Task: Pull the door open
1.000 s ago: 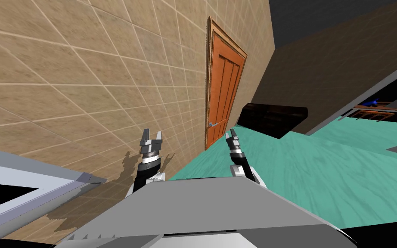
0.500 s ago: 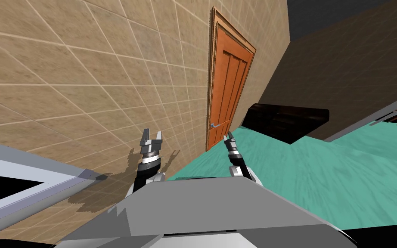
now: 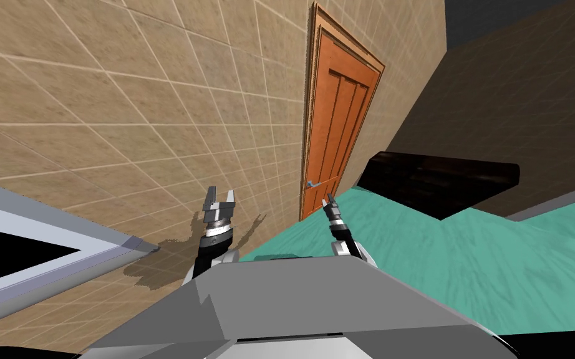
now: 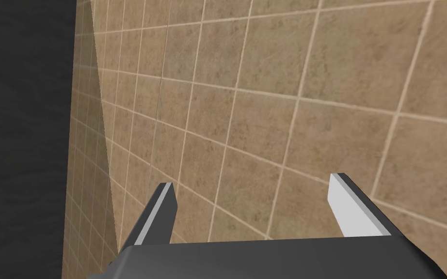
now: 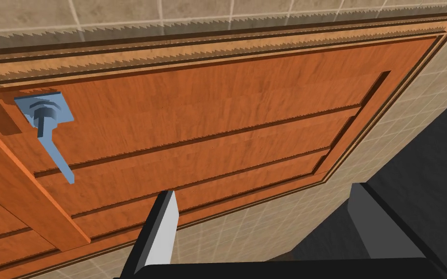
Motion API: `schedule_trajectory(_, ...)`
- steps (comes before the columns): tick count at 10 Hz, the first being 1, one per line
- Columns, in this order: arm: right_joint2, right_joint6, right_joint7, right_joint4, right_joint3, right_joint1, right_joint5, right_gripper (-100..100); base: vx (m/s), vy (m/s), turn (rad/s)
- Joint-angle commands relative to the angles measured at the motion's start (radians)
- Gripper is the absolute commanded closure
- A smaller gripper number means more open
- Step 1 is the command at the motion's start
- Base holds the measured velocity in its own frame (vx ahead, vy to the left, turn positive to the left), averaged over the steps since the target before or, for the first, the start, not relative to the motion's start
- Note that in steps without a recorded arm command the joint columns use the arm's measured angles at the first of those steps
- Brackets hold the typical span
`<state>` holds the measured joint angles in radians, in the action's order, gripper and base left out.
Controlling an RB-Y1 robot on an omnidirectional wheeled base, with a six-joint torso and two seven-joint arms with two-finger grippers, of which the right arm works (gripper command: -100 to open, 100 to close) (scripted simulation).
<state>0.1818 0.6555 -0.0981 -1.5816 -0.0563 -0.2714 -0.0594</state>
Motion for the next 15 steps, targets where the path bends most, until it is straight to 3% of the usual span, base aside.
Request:
schedule_trajectory(1,0.003,0.013,-0.004,0.031,-0.004,0.003,-0.001,-100,0.043,-0.075,0.057)
schedule_trajectory(8,0.047,0.076,-0.049,0.251,-0.028,0.072,-0.015,-100,0.05,-0.102,0.148)
schedule_trajectory(9,0.047,0.076,-0.049,0.26,-0.028,0.072,-0.015,-100,0.037,-0.08,0.061)
schedule_trajectory(15,0.077,0.118,-0.08,0.416,-0.045,0.12,-0.025,-100,0.034,-0.08,0.116)
